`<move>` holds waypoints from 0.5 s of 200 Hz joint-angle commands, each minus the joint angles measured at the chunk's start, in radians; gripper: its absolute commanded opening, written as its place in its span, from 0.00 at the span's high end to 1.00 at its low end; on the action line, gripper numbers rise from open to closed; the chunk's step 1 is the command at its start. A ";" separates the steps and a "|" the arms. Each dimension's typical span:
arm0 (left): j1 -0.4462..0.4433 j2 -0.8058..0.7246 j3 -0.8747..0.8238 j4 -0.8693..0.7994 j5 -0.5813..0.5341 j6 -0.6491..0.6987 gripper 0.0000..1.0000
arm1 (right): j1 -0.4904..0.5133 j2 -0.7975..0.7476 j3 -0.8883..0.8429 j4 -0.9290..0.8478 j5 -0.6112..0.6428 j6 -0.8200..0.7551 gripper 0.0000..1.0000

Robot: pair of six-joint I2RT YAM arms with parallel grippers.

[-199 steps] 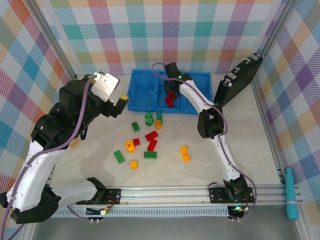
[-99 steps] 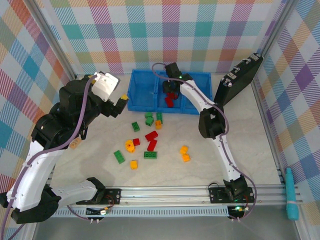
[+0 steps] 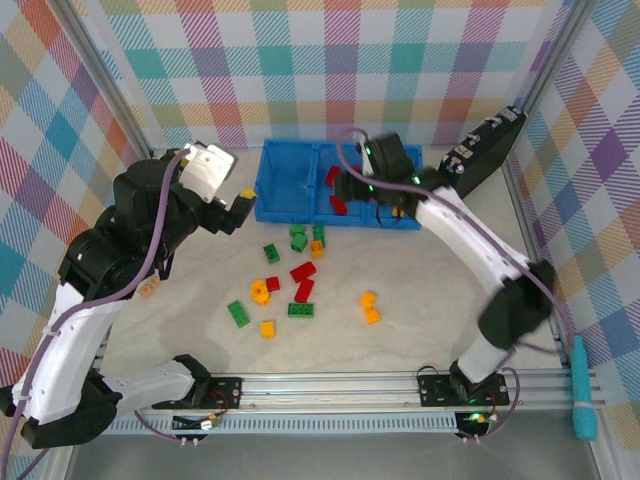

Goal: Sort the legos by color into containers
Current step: Place the lego in the container, then pick up the lego from the bottom-center of the table.

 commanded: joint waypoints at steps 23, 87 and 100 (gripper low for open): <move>-0.010 -0.003 0.023 -0.013 0.031 -0.015 0.00 | 0.078 -0.251 -0.460 -0.038 0.070 0.329 0.22; -0.010 -0.002 0.018 -0.005 0.048 -0.035 0.00 | 0.201 -0.321 -0.672 -0.031 0.049 0.578 0.20; -0.010 -0.006 0.021 -0.009 0.044 -0.036 0.00 | 0.204 -0.300 -0.693 0.020 0.033 0.588 0.20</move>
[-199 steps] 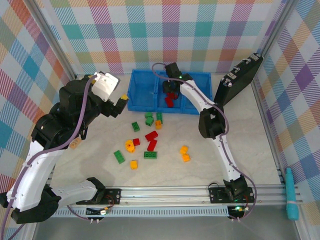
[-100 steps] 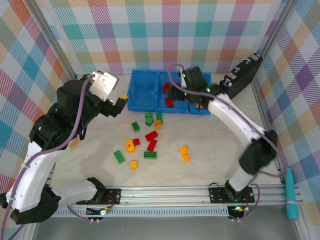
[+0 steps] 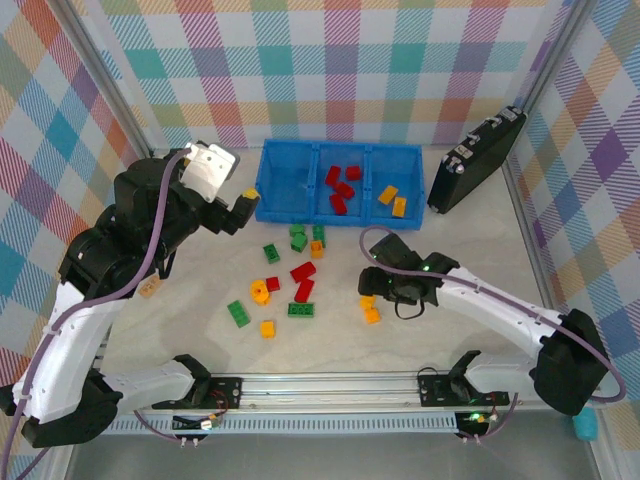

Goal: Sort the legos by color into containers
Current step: Pick up the lego from the bottom-center of the table.

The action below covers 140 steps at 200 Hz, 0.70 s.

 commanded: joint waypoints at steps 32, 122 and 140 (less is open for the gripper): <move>-0.010 -0.016 0.044 -0.027 0.005 -0.016 0.00 | 0.012 0.113 -0.050 0.157 -0.020 0.091 0.20; -0.010 -0.045 0.033 -0.029 -0.016 -0.009 0.00 | 0.013 0.366 0.036 0.147 -0.009 0.070 0.42; -0.010 -0.047 0.024 -0.025 -0.019 -0.006 0.00 | 0.013 0.371 0.039 0.128 0.001 0.068 0.51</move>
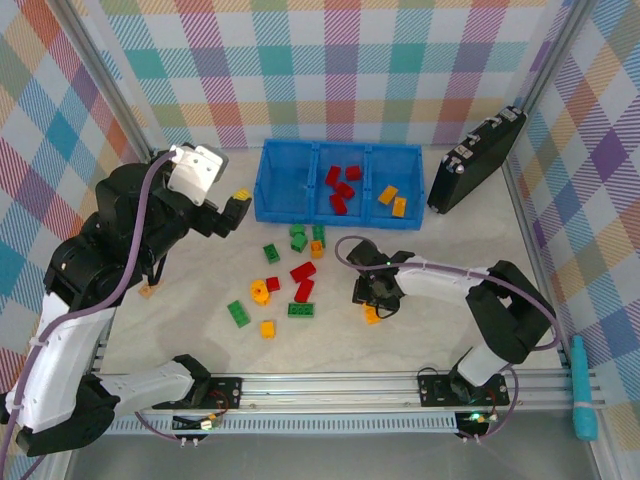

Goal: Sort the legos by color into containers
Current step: Pick up the lego from the bottom-center of the table, then place the lego in the container.

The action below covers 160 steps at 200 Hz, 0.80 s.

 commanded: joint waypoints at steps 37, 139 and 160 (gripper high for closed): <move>-0.010 -0.016 -0.003 0.003 -0.018 0.005 0.00 | 0.003 0.000 0.050 -0.081 0.048 -0.038 0.61; -0.010 -0.024 -0.020 0.016 -0.037 0.021 0.00 | -0.360 -0.058 0.448 -0.170 0.124 -0.502 0.64; -0.009 -0.015 -0.019 0.016 -0.044 0.029 0.00 | -0.385 0.048 0.569 -0.121 0.134 -0.555 0.64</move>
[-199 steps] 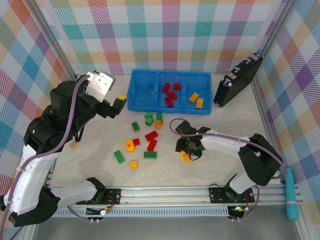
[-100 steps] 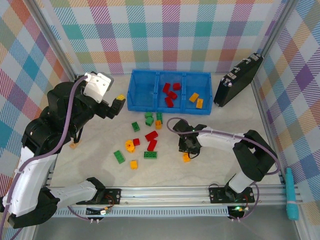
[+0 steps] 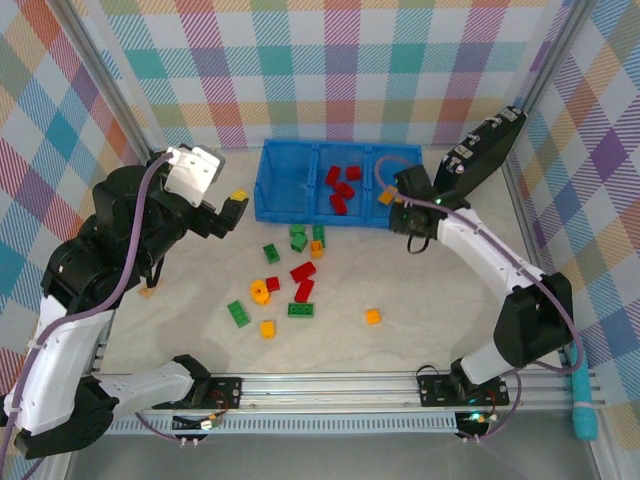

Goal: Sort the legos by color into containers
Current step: Place the lego in the container.

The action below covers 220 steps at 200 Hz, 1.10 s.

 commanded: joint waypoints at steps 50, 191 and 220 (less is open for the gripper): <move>-0.010 0.023 0.048 -0.019 -0.029 0.033 0.00 | -0.057 0.453 0.436 0.075 0.004 -0.181 0.64; -0.017 0.031 0.036 -0.033 -0.038 0.066 0.00 | -0.117 0.737 0.733 0.061 -0.066 -0.169 0.46; -0.017 0.031 0.054 -0.044 -0.016 0.053 0.00 | -0.115 0.587 0.625 0.062 -0.066 -0.181 0.42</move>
